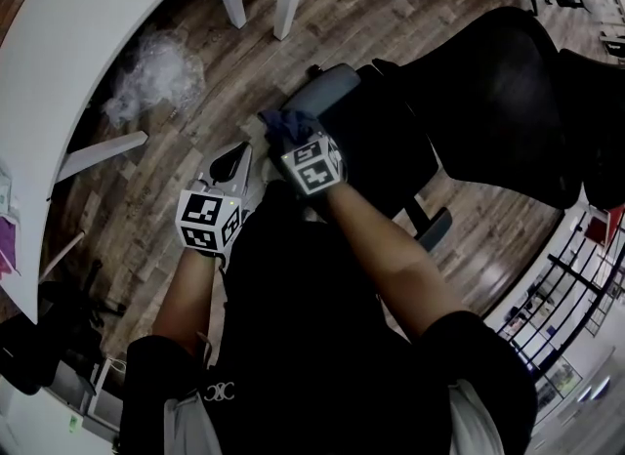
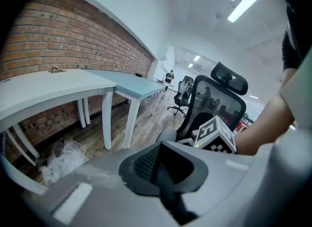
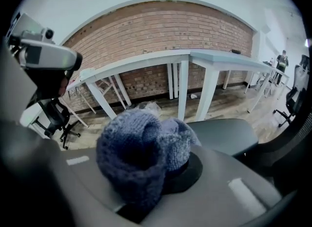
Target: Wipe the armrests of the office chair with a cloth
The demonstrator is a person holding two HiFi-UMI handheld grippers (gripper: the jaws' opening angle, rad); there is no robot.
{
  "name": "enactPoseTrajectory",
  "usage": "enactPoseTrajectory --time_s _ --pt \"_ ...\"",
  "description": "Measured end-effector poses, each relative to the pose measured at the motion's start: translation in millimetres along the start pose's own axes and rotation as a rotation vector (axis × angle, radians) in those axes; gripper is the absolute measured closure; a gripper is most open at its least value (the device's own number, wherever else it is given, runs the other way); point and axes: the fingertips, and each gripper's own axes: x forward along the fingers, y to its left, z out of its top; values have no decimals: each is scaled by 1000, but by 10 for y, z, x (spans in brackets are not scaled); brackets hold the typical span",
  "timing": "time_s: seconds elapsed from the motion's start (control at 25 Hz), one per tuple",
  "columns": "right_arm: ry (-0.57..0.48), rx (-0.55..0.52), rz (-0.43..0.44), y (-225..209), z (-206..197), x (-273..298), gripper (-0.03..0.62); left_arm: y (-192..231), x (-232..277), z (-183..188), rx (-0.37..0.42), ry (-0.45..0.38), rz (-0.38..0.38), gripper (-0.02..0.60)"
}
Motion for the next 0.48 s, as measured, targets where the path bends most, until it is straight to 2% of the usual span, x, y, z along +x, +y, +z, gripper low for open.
enactPoseTrajectory --time_s 0.16,0.32,0.48 --pt "4 -40 47 -6 -5 -5 546 -71 -74 -154 -32 1 40 575" --pt "-3 -10 49 -29 -26 -16 546 -177 -203 -329 -67 -2 104 575" --pt "-8 -43 57 -47 11 -19 546 -224 -412 -394 -102 -41 168 575"
